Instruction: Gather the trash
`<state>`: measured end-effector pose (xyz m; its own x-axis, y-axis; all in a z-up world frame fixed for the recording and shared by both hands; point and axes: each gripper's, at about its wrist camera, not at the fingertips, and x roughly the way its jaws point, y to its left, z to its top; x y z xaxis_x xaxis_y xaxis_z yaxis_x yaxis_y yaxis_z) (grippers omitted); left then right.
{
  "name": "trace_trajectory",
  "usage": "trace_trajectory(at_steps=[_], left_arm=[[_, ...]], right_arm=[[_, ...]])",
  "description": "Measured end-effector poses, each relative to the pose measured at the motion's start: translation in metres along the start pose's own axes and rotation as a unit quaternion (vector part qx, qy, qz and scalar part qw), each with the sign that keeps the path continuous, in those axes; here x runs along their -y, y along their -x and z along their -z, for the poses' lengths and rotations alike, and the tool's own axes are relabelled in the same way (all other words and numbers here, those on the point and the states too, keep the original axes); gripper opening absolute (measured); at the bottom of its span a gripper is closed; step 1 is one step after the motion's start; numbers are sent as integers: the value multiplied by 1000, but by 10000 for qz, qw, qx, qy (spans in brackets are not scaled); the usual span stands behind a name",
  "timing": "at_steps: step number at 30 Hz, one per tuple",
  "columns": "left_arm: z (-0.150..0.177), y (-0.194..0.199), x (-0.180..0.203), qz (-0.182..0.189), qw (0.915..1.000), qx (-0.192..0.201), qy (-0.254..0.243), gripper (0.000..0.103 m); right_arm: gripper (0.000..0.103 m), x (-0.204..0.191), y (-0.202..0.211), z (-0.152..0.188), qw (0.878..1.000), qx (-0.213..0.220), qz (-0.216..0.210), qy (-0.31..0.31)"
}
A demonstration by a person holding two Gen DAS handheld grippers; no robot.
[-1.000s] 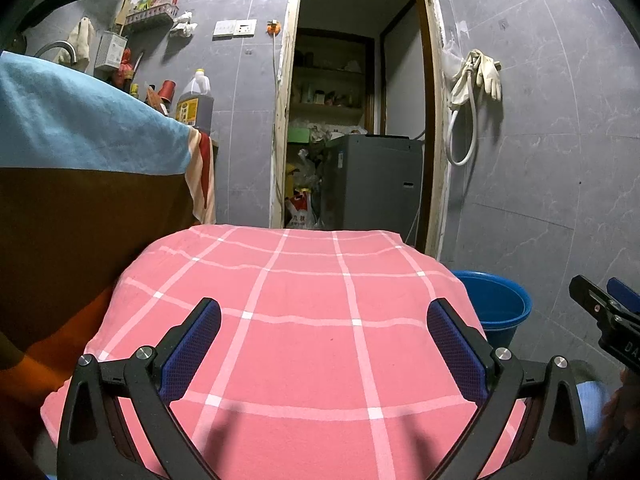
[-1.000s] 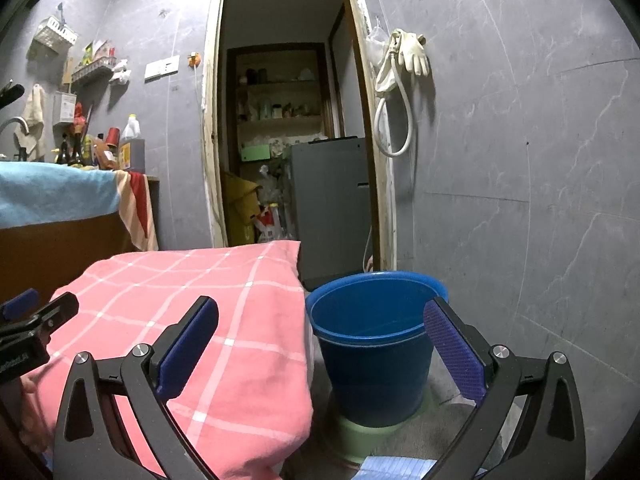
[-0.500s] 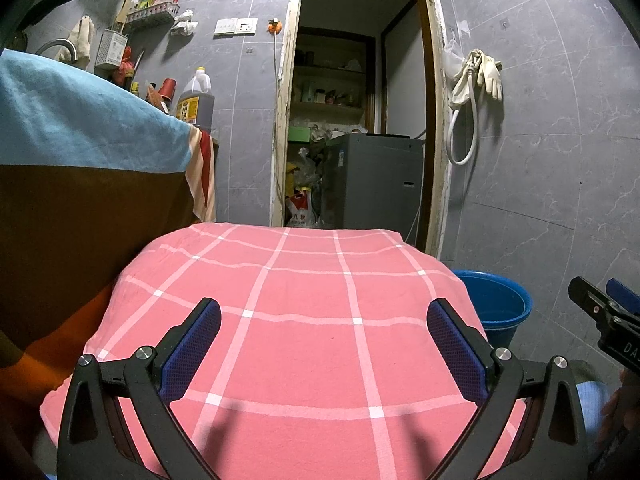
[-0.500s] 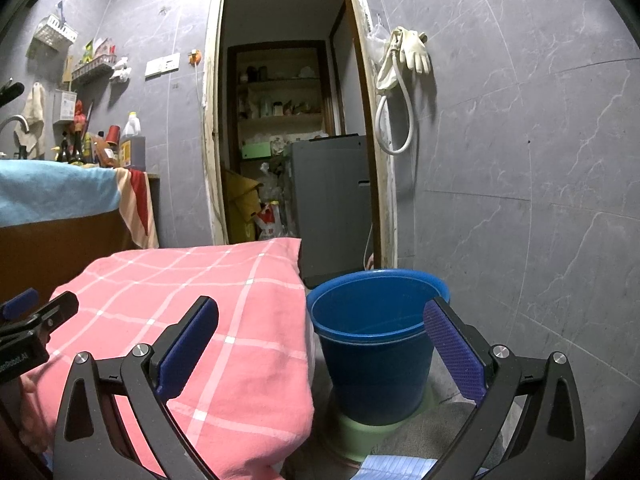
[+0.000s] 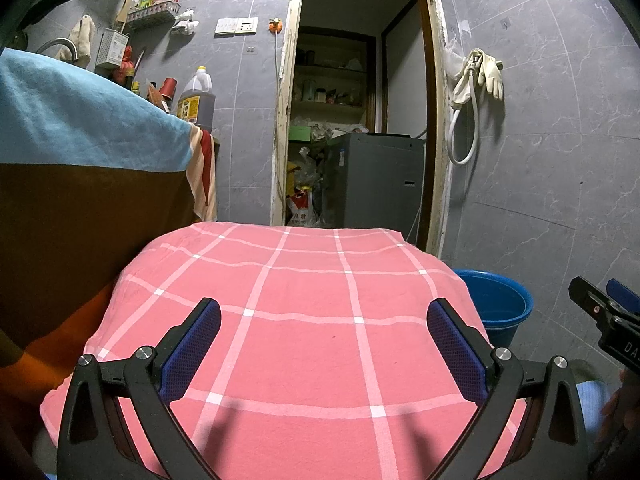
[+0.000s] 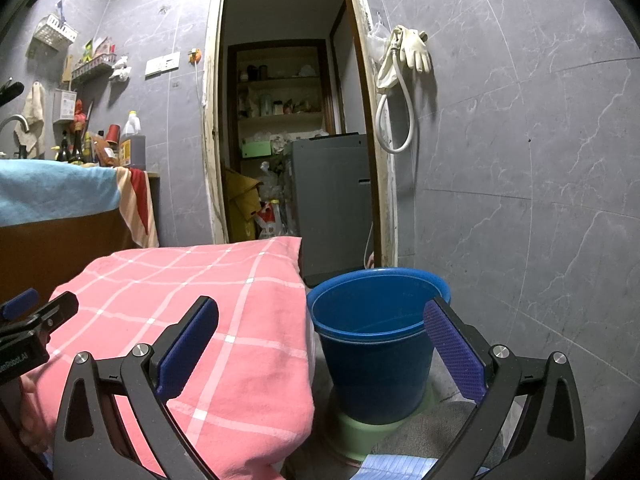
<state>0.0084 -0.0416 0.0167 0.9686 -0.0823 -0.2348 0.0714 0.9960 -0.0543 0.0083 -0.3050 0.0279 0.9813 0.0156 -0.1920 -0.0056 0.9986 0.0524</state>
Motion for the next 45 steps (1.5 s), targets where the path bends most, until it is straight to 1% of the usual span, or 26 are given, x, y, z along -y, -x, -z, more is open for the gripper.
trace_trajectory(at_steps=[32, 41, 45], left_arm=[[1, 1, -1, 14, 10000, -21, -4, 101], [6, -6, -1, -115, 9996, -241, -52, 101], [7, -7, -2, -171, 9995, -270, -30, 101]], right_arm=[[103, -1, 0, -1, 10000, -21, -2, -1], [103, 0, 1, -2, 10000, -30, -4, 0], [103, 0, 0, -3, 10000, -35, -3, 0]])
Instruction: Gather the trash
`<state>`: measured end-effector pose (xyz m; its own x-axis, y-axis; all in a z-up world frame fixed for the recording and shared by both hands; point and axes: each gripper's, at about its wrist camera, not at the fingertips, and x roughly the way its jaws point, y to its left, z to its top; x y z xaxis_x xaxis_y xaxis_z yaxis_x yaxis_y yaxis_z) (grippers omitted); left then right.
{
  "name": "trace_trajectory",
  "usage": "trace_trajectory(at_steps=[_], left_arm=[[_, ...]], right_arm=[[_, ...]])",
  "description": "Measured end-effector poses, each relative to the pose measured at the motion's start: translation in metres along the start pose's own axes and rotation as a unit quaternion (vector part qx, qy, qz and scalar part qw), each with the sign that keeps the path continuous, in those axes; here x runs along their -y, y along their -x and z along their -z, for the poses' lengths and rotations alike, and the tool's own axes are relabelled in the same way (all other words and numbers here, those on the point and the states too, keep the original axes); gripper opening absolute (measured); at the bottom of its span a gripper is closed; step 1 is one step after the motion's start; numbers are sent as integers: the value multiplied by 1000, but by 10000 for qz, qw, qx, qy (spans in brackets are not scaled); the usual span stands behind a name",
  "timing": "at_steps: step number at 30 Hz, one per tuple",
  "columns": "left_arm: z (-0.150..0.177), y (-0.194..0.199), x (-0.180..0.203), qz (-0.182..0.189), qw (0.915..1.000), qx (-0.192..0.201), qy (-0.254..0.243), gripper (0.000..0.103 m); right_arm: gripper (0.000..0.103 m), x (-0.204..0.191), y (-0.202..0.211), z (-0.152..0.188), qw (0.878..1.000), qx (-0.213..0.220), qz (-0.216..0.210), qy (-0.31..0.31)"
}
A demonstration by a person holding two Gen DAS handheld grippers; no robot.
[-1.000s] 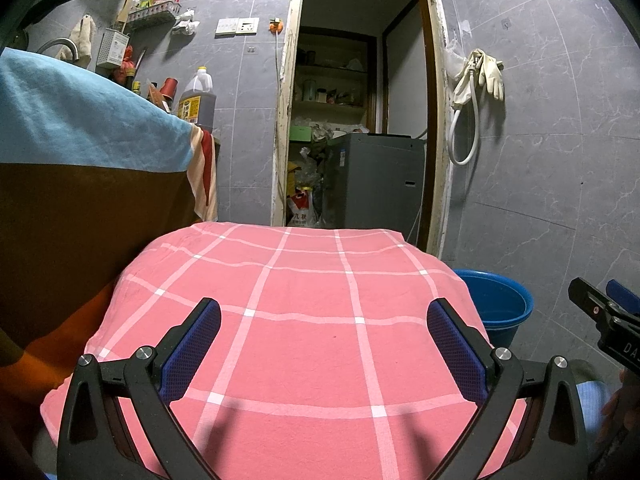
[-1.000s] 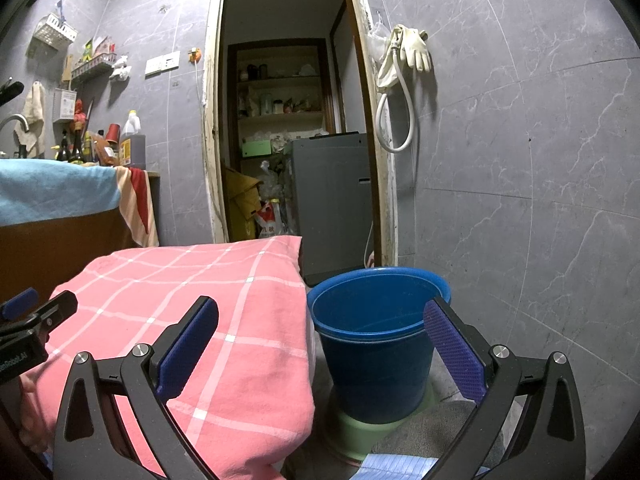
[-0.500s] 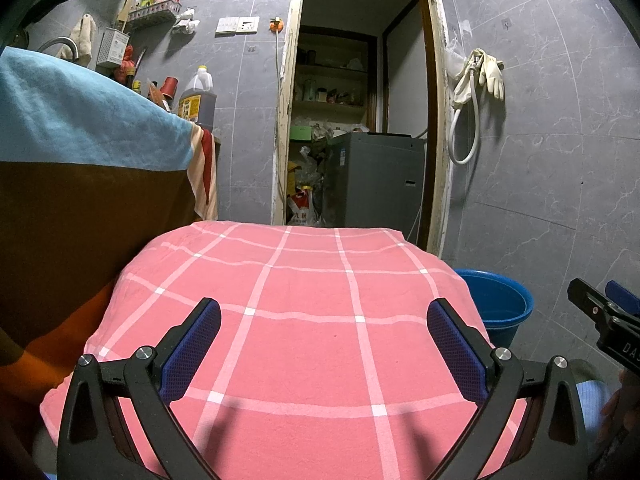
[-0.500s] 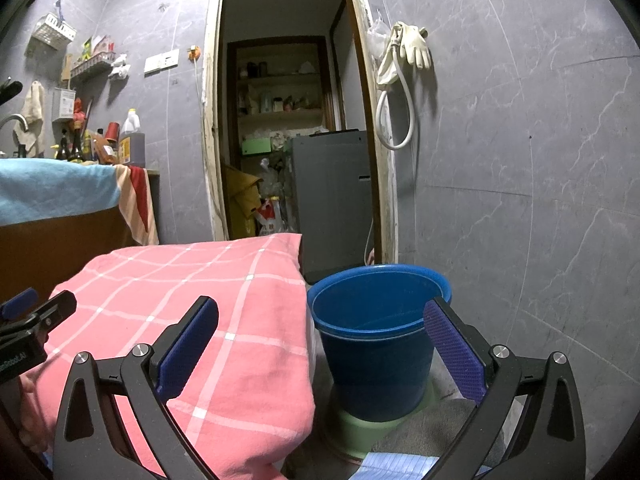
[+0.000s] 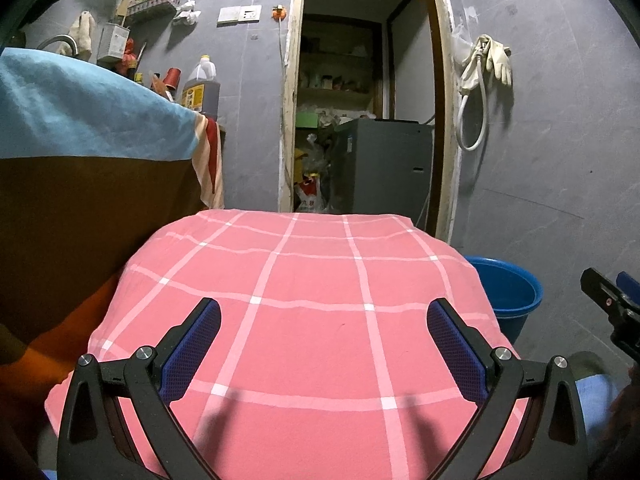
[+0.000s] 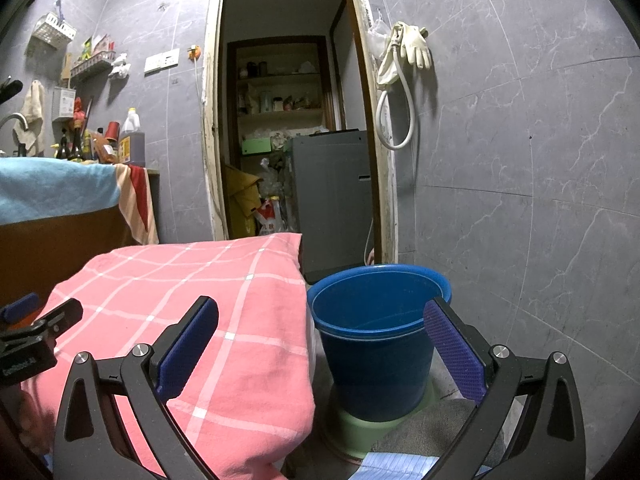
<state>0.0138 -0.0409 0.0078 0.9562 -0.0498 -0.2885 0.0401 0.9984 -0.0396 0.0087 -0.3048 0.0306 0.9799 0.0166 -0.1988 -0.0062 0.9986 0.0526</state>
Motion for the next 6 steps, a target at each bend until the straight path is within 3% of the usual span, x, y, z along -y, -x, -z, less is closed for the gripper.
trace_trajectory(at_steps=[6], left_arm=[[0, 0, -1, -13, 10000, -37, 29, 101]], right_arm=[[103, 0, 1, 0, 10000, -9, -2, 1]])
